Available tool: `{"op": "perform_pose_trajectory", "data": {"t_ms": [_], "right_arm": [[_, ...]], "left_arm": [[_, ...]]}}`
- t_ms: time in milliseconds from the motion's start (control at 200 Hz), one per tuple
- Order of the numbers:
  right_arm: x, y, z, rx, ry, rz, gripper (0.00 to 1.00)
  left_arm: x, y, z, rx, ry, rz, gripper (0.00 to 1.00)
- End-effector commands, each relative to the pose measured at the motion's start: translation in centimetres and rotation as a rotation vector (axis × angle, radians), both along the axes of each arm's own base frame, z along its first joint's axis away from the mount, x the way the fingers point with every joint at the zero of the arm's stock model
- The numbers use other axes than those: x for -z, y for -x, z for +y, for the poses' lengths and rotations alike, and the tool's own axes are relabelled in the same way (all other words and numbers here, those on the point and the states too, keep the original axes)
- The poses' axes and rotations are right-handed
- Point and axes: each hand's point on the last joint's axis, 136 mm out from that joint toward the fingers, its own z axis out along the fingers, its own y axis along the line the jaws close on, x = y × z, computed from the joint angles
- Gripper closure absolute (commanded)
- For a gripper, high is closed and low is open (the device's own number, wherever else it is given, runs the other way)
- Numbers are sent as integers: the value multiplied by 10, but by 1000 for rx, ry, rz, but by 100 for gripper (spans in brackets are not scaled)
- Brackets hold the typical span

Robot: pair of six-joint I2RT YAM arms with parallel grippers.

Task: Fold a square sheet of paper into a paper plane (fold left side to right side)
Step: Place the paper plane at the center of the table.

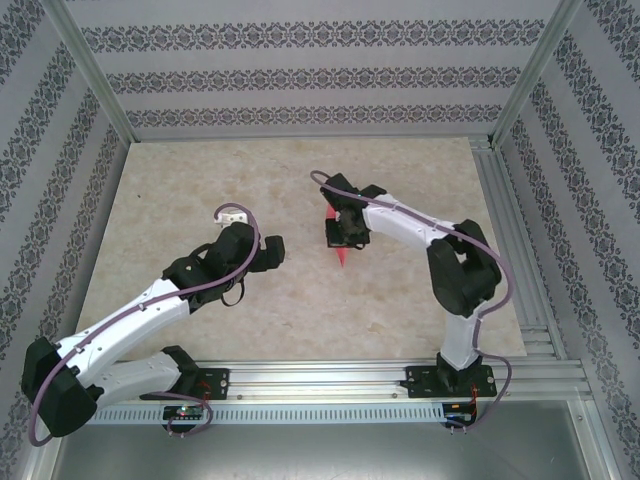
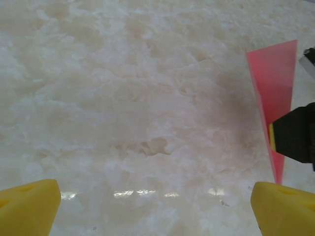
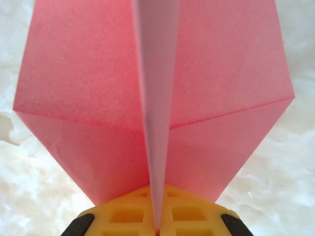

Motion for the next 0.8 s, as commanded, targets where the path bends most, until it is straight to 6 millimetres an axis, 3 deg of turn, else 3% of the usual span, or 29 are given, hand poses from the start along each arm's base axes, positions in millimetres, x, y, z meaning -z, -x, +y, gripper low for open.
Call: {"op": "perform_pose_trajectory", "data": {"t_ms": [0,310,530,794], "right_arm": [[12,9,4,42,39,54,93],[33,-19,16,66,69,79,93],[57,-11,17,74,74,145,93],[62,-8,17,61,79,158,88]], "left_arm": [[-6,2,12,1,-64,-7,0],[-3,2,12,8,-70,-5,0],[-2,3,14,5,-90,2,0],[-5,2,15,1,-93,-3,0]]}}
